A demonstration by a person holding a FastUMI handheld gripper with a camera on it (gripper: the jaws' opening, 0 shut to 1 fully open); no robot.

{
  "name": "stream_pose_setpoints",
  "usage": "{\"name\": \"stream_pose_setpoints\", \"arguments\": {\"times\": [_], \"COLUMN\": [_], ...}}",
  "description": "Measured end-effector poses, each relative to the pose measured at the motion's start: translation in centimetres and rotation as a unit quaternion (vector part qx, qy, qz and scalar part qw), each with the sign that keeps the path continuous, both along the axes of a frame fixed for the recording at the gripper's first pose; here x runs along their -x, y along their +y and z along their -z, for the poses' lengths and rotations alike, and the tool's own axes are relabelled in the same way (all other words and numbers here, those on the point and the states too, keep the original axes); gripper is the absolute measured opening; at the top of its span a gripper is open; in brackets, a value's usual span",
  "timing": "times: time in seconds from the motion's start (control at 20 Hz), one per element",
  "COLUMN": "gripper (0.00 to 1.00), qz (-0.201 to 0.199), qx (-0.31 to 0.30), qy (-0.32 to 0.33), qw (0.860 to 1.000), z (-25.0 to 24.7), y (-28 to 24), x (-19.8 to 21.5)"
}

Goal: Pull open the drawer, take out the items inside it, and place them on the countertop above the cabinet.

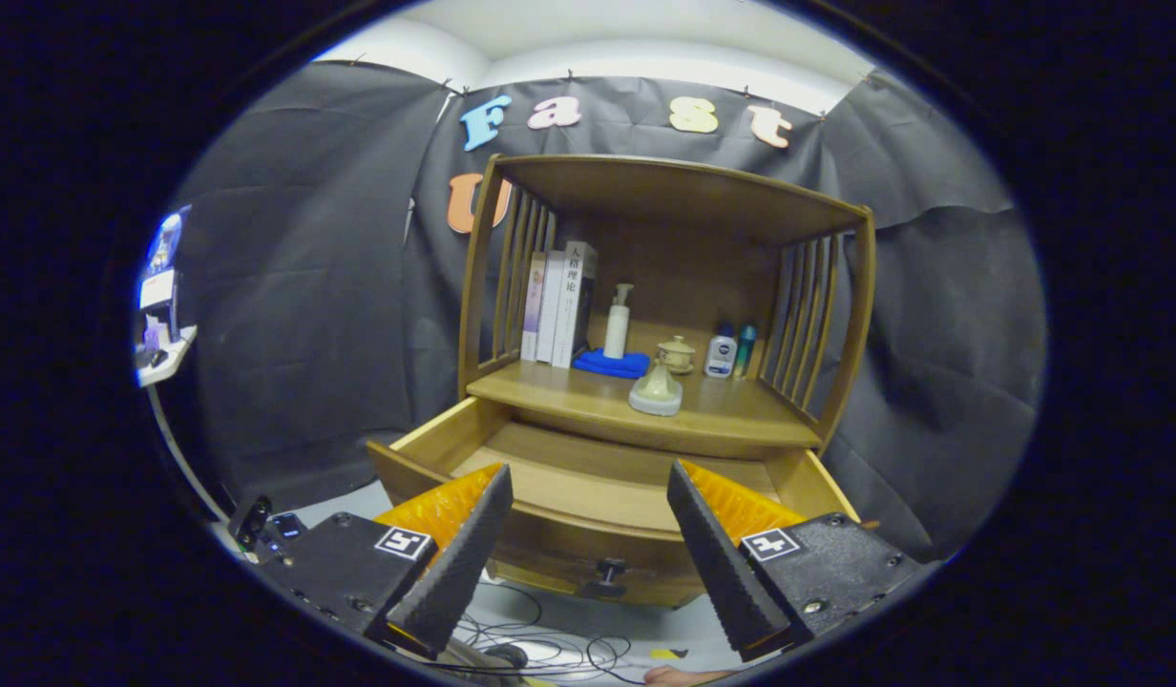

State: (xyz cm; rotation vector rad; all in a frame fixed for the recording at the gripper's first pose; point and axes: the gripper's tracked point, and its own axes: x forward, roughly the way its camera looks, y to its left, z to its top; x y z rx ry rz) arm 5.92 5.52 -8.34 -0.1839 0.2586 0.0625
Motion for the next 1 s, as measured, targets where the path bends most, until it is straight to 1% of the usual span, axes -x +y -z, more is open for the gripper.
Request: {"name": "stream_pose_setpoints", "arguments": {"times": [0.2,0.4,0.55,0.85,1.0], "gripper": [1.00,1.00,1.00,1.00,1.00], "qz": [0.027,0.064,0.088,0.112,0.114], "qx": [-0.028,-0.026,-0.045,-0.059,-0.047], "qy": [0.001,0.022,0.039,0.057,0.045], "qw": [0.999,0.997,0.994,0.990,0.991], "z": [4.2,8.9,11.6,14.7,15.0], "y": [-1.2,-3.2,-4.2,-4.8,-4.3], "x": [0.0,-0.6,-1.4,-3.3,-3.6]}}
